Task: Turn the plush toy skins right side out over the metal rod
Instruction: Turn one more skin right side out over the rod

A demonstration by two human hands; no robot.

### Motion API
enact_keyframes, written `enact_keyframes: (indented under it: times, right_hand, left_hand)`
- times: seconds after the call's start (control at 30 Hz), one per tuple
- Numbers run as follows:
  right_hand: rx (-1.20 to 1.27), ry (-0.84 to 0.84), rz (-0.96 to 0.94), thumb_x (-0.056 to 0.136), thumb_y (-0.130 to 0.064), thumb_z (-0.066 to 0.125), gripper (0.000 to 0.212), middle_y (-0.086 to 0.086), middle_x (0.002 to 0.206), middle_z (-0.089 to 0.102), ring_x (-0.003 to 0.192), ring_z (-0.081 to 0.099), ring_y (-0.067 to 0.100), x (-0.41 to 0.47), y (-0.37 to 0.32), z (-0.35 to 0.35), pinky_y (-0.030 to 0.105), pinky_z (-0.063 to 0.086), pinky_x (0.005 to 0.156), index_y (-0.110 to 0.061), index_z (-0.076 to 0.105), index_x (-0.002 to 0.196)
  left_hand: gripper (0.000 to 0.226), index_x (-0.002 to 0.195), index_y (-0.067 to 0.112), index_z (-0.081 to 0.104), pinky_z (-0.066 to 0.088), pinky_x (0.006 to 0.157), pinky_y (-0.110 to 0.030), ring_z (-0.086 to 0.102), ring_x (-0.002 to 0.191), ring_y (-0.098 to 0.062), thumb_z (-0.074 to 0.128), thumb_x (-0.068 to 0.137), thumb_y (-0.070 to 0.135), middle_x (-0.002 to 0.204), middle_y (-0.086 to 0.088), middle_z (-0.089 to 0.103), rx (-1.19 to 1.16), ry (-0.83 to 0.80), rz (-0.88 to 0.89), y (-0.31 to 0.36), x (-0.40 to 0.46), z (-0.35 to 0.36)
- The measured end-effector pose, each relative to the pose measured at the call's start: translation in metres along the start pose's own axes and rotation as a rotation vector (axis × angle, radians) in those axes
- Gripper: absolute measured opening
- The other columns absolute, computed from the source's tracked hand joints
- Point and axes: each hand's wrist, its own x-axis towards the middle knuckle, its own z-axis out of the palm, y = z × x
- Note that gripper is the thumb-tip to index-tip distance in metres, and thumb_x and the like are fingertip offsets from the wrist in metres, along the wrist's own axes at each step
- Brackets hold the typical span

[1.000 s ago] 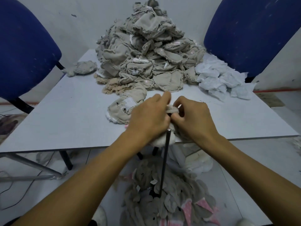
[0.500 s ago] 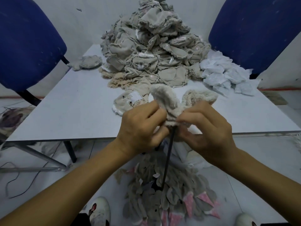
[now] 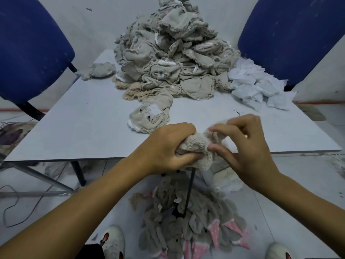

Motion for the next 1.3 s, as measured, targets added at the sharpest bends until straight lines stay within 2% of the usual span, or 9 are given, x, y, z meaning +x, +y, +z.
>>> enact_keyframes:
  times: [0.1, 0.17, 0.23, 0.37, 0.5, 0.7, 0.93, 1.17, 1.3]
  right_hand:
    - [-0.115, -0.211, 0.022, 0.088, -0.048, 0.058, 0.049, 0.014, 0.128, 0.056, 0.114, 0.049, 0.038, 0.007, 0.012, -0.004, 0.048, 0.041, 0.097, -0.013, 0.068, 0.12]
    - [-0.048, -0.247, -0.012, 0.092, -0.027, 0.061, 0.027, 0.008, 0.118, 0.064, 0.109, 0.055, 0.034, 0.008, 0.019, -0.005, 0.059, 0.039, 0.1, -0.008, 0.07, 0.11]
    - [0.089, -0.193, -0.011, 0.088, -0.006, 0.063, 0.012, 0.001, 0.096, 0.065, 0.089, 0.054, 0.013, 0.006, 0.023, -0.007, 0.05, 0.046, 0.098, -0.006, 0.068, 0.098]
    - [0.226, -0.131, 0.008, 0.087, -0.014, 0.07, 0.011, -0.022, 0.09, 0.055, 0.08, 0.051, -0.012, 0.006, 0.018, -0.008, 0.007, 0.037, 0.069, -0.009, 0.071, 0.097]
    - [0.3, -0.125, 0.036, 0.082, -0.022, 0.078, 0.018, -0.019, 0.087, 0.058, 0.079, 0.054, -0.01, 0.002, 0.015, -0.004, 0.007, 0.037, 0.069, -0.01, 0.073, 0.095]
    - [0.309, -0.001, 0.015, 0.084, -0.021, 0.079, 0.016, -0.01, 0.083, 0.061, 0.074, 0.055, 0.0, 0.01, 0.011, -0.008, 0.015, 0.04, 0.065, -0.012, 0.072, 0.095]
    - [0.3, -0.197, 0.037, 0.082, -0.031, 0.076, 0.022, -0.007, 0.087, 0.067, 0.078, 0.053, -0.001, 0.007, 0.0, 0.003, 0.007, 0.038, 0.071, -0.014, 0.072, 0.096]
    - [0.256, -0.166, 0.086, 0.081, -0.032, 0.076, 0.021, -0.006, 0.079, 0.067, 0.071, 0.048, -0.002, 0.001, -0.005, 0.006, 0.006, 0.035, 0.066, -0.012, 0.072, 0.088]
    - [0.248, -0.107, 0.073, 0.085, -0.025, 0.072, 0.02, -0.006, 0.084, 0.068, 0.078, 0.046, -0.007, -0.002, -0.007, 0.008, 0.0, 0.034, 0.073, -0.008, 0.074, 0.096]
  left_hand:
    - [0.03, 0.081, -0.002, 0.06, 0.04, 0.054, -0.038, 0.047, 0.062, -0.022, 0.077, 0.084, 0.023, 0.071, -0.008, 0.054, -0.003, 0.044, 0.047, -0.002, 0.0, 0.0]
    - [0.03, 0.077, -0.004, 0.06, 0.039, 0.054, -0.04, 0.047, 0.061, -0.027, 0.07, 0.088, 0.022, 0.069, -0.011, 0.054, 0.023, 0.074, 0.091, -0.003, -0.001, -0.001]
    - [0.026, 0.073, -0.007, 0.06, 0.039, 0.057, -0.045, 0.049, 0.064, -0.031, 0.064, 0.086, 0.015, 0.071, -0.015, 0.055, 0.089, 0.128, 0.141, -0.007, -0.001, -0.005]
    - [0.017, 0.069, -0.006, 0.061, 0.039, 0.06, -0.049, 0.049, 0.069, -0.033, 0.076, 0.068, 0.001, 0.078, -0.018, 0.059, 0.183, 0.115, 0.199, -0.016, -0.006, -0.014]
    - [0.02, 0.068, -0.005, 0.061, 0.04, 0.059, -0.047, 0.049, 0.069, -0.032, 0.081, 0.064, -0.008, 0.078, -0.018, 0.06, 0.152, -0.015, 0.2, -0.016, -0.01, -0.005]
    - [0.015, 0.069, -0.006, 0.06, 0.037, 0.062, -0.047, 0.048, 0.071, -0.032, 0.061, 0.078, 0.006, 0.078, -0.018, 0.058, 0.144, 0.188, 0.188, -0.019, -0.008, -0.016]
    - [0.029, 0.07, 0.0, 0.06, 0.04, 0.06, -0.042, 0.05, 0.071, -0.028, 0.059, 0.089, 0.022, 0.078, -0.013, 0.058, 0.171, -0.105, 0.207, -0.022, -0.026, 0.008]
    - [0.036, 0.11, 0.011, 0.059, 0.039, 0.082, -0.033, 0.045, 0.092, -0.018, 0.056, 0.091, 0.041, 0.1, 0.002, 0.051, -0.05, -0.127, -0.023, -0.012, -0.02, 0.005]
    - [0.03, 0.083, -0.003, 0.066, 0.039, 0.065, -0.034, 0.046, 0.072, -0.022, 0.059, 0.093, 0.024, 0.074, -0.006, 0.054, -0.05, 0.047, 0.009, 0.002, -0.007, 0.011]
